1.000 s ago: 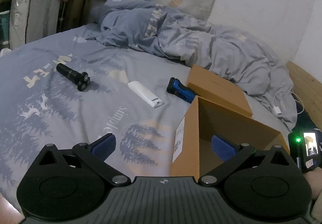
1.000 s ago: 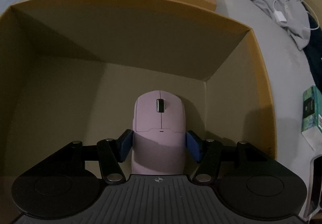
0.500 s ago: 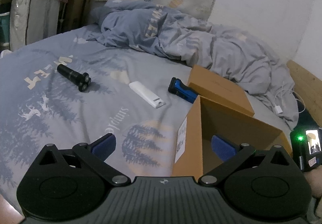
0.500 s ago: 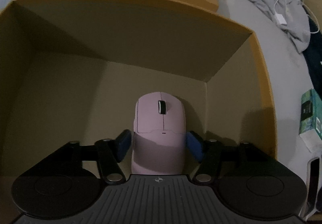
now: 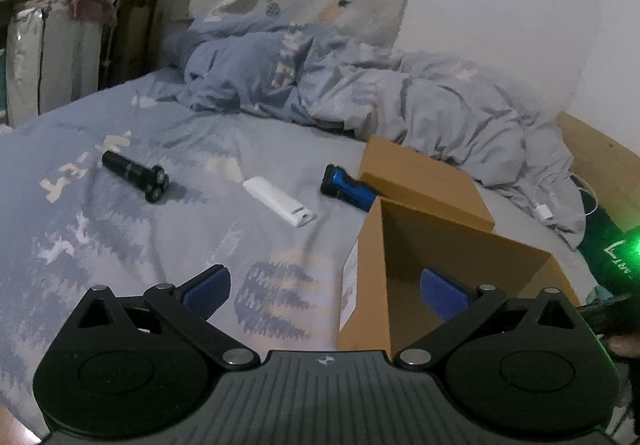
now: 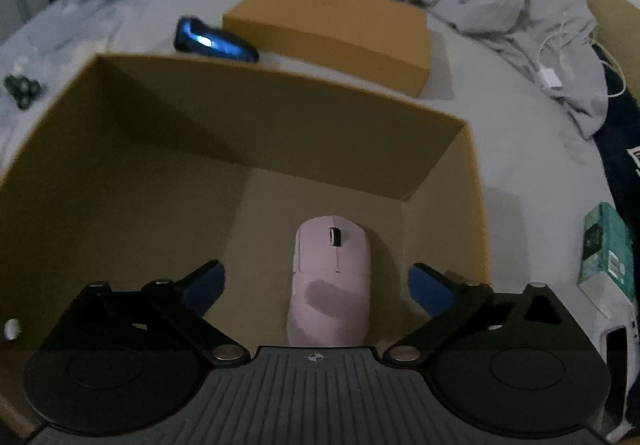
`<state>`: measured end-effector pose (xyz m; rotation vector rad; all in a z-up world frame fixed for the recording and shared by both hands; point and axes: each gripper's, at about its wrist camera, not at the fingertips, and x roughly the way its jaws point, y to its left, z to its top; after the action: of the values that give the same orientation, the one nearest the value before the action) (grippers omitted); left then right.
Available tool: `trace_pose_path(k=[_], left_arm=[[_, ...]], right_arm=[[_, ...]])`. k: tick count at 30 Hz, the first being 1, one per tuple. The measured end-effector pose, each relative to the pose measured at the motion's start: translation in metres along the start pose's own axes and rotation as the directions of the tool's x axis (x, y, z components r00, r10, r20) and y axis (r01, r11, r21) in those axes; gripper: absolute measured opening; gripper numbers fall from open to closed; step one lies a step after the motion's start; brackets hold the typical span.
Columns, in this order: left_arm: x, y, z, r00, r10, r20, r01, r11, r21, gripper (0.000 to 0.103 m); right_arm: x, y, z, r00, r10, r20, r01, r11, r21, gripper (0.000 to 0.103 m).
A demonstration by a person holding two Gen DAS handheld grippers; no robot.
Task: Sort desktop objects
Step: 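Lower the mouse into the box and open the right gripper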
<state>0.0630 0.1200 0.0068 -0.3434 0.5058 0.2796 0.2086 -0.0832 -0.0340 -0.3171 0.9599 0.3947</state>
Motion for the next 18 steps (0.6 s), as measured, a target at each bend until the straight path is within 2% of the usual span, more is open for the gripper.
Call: trace_pose_path(k=[4, 10, 15, 18], left_arm=[[-0.006, -0.004, 0.002, 1.0, -0.02, 0.02, 0.019, 1.0, 0.013, 0.103], [-0.014, -0.013, 0.004, 0.998, -0.059, 0.035, 0.058, 0.998, 0.03, 0.103], [-0.03, -0.027, 0.003, 0.985, -0.145, 0.088, 0.137, 0.986, 0.095, 0.103], [-0.037, -0.038, 0.0, 0.976, -0.195, 0.098, 0.181, 0.974, 0.137, 0.103]], right_arm=[[-0.038, -0.01, -0.011, 0.998, 0.018, 0.064, -0.019, 1.0, 0.013, 0.103], [-0.096, -0.024, -0.031, 0.986, 0.0, 0.166, -0.008, 0.999, 0.044, 0.103], [-0.137, -0.027, -0.051, 0.959, -0.076, 0.273, 0.07, 0.997, 0.034, 0.103], [-0.154, -0.028, -0.064, 0.941, -0.093, 0.324, 0.086, 0.996, 0.036, 0.103]])
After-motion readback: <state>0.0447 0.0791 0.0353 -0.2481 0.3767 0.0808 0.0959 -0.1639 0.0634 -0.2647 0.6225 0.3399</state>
